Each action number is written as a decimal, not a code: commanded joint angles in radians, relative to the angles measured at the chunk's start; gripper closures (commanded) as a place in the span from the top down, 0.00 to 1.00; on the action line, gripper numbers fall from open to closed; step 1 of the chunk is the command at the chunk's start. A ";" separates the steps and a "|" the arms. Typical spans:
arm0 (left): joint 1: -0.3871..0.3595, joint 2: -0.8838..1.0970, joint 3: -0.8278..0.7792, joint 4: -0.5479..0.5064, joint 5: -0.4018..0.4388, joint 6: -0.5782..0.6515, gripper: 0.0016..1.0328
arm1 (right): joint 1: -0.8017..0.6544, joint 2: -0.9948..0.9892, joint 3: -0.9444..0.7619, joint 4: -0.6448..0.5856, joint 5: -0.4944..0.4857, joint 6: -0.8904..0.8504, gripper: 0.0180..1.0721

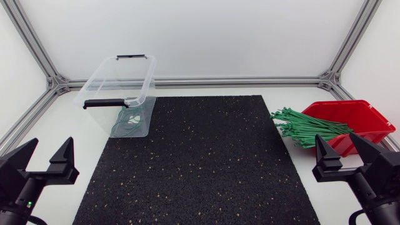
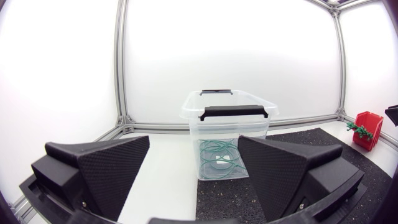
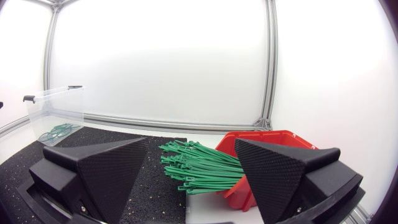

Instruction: Take a green cable tie from the red box, thread the tail through the head to close it, then place it in the transparent bin on the left.

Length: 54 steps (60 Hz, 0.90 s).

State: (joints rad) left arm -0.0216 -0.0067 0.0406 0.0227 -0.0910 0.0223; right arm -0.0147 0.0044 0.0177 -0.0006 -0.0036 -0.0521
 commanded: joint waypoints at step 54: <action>-0.008 -0.004 -0.042 -0.010 -0.003 -0.019 0.96 | -0.018 0.000 0.091 0.054 0.030 0.009 0.96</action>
State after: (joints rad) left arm -0.0284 -0.0067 0.0406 0.0227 -0.0910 0.0219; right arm -0.0216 0.0048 0.0483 0.0376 0.0132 -0.0521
